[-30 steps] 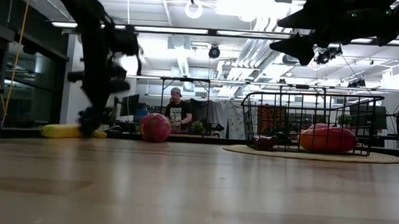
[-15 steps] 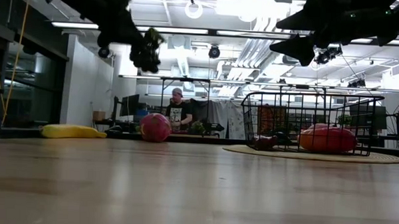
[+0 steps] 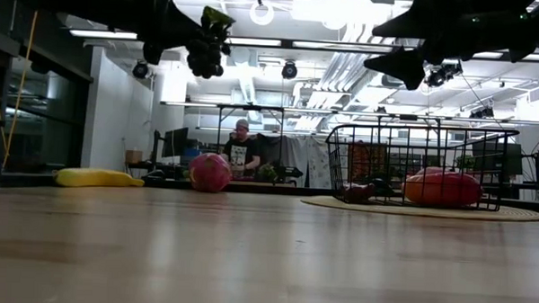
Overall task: Build produce basket
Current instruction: Put the black grapes into the wire basket
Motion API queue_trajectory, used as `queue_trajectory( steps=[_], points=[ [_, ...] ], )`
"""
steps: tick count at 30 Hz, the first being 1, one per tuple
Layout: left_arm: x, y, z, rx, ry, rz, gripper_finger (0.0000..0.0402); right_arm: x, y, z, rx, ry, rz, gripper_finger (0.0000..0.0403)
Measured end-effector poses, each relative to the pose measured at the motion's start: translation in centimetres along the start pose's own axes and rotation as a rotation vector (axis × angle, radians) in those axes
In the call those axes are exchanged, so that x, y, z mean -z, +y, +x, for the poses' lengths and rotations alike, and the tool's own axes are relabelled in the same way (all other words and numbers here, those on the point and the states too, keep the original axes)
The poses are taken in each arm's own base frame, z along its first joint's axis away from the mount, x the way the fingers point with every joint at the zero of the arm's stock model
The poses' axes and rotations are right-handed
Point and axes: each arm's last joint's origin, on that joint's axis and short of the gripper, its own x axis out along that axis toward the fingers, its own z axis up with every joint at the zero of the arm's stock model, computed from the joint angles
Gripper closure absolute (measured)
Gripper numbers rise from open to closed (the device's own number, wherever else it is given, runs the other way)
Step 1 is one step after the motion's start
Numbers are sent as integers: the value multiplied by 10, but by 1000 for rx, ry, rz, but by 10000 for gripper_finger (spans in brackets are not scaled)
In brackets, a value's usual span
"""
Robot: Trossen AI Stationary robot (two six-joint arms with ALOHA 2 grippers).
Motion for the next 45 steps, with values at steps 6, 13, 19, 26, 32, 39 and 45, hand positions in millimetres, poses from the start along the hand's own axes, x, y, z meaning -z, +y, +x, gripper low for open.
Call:
queue_trajectory(
  steps=[6, 13, 19, 26, 32, 39, 45],
  points=[
    [4, -10, 17, 73, -33, 13, 353, 6, 4, 23, -32, -32, 4, 91],
    [17, -24, 43, 137, -82, 13, 353, 24, 8, 54, -38, -67, -73, 91],
    [25, -34, 64, 169, -88, 15, 353, 27, 7, 79, -43, -59, -3, 91],
    [24, -49, 91, 200, -63, 69, 353, 21, 18, 118, -70, -32, 1, 91],
    [22, -55, 102, 211, -63, 77, 353, 15, 22, 138, -73, -2, -5, 91],
    [22, -55, 102, 202, -63, 78, 353, 13, 26, 143, -99, 7, 1, 91],
    [22, -55, 102, 209, -60, 49, 349, 13, 29, 143, -110, 3, -10, 91]
  ],
)
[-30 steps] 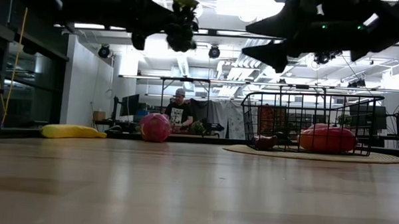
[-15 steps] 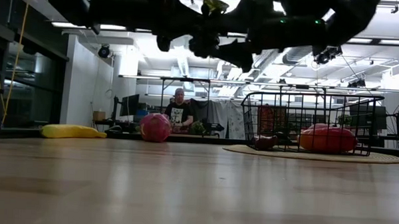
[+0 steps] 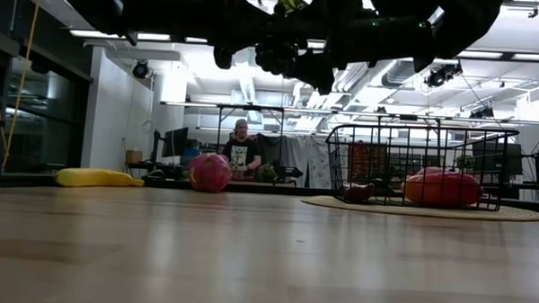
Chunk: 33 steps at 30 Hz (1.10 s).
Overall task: Build produce basket
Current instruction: Put the black grapes into the wire basket
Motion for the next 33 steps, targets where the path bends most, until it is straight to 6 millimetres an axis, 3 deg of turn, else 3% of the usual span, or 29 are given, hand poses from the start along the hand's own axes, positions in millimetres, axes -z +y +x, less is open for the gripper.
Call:
queue_trajectory(
  steps=[7, 19, 28, 33],
  points=[
    [0, 0, 0, 13, 0, -5, 311, -1, 0, 0, -3, -13, -8, 120],
    [-2, 0, -1, 16, -12, -5, 184, -1, 0, 0, -3, -8, -11, 286],
    [-19, 2, -19, 19, 34, 33, 141, -12, -1, -10, 16, 5, -69, 304],
    [-33, 9, -43, -18, 106, 69, 137, -27, 0, -31, 99, 68, -130, 304]
  ],
)
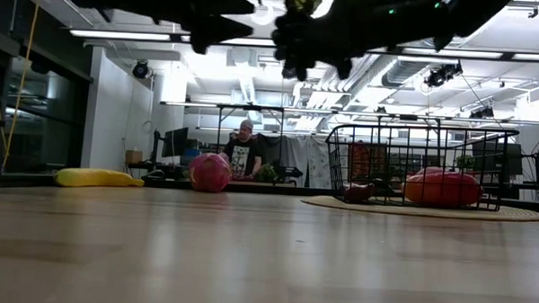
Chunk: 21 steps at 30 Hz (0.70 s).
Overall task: Build produce basket
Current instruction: Put the black grapes into the wire basket
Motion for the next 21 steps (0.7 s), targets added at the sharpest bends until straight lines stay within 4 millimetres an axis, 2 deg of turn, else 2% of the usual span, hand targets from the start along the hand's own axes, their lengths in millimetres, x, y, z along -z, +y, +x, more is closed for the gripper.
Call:
queue_trajectory(
  steps=[5, 9, 14, 18, 21],
  points=[
    [-10, 2, -28, -13, 44, 16, 137, -16, -2, -35, 170, 52, -91, 304],
    [-15, -2, -47, 6, 3, 39, 137, -26, -3, -62, 266, 76, -105, 304],
    [4, -3, -70, 12, -152, 45, 137, -29, -4, -87, 367, 124, -112, 304],
    [26, -1, -83, -36, -260, 28, 137, -29, -8, -94, 466, 129, -93, 304],
    [36, 0, -89, -49, -282, 24, 137, -26, -18, -96, 603, 136, -27, 304]
  ],
)
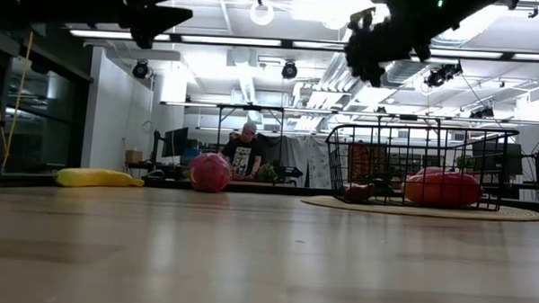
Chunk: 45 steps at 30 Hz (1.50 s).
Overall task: Build produce basket
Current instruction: Put the black grapes into the wire basket, then put the lime into the wire basket
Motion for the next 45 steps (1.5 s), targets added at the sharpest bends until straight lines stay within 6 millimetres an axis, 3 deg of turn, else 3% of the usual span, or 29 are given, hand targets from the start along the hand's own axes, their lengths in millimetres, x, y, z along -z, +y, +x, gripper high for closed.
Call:
queue_trajectory(
  steps=[11, 21, 28, 36, 42, 45],
  points=[
    [12, 0, -4, -3, 48, -29, 137, 40, -54, 42, 238, 389, 442, 304],
    [12, 0, -4, -8, 47, -36, 137, 77, -62, 91, 257, 620, 481, 298],
    [12, 1, -4, -19, 46, -36, 137, 91, -61, 106, 265, 668, 464, 244],
    [12, 1, -4, -30, 47, -36, 137, 80, -63, 95, 224, 632, 390, 163],
    [13, 2, -4, -52, 52, -34, 137, 54, -67, 63, 242, 513, 291, 153],
    [13, 2, -4, -51, 53, -35, 137, 40, -55, 45, 158, 421, 243, 153]
  ],
)
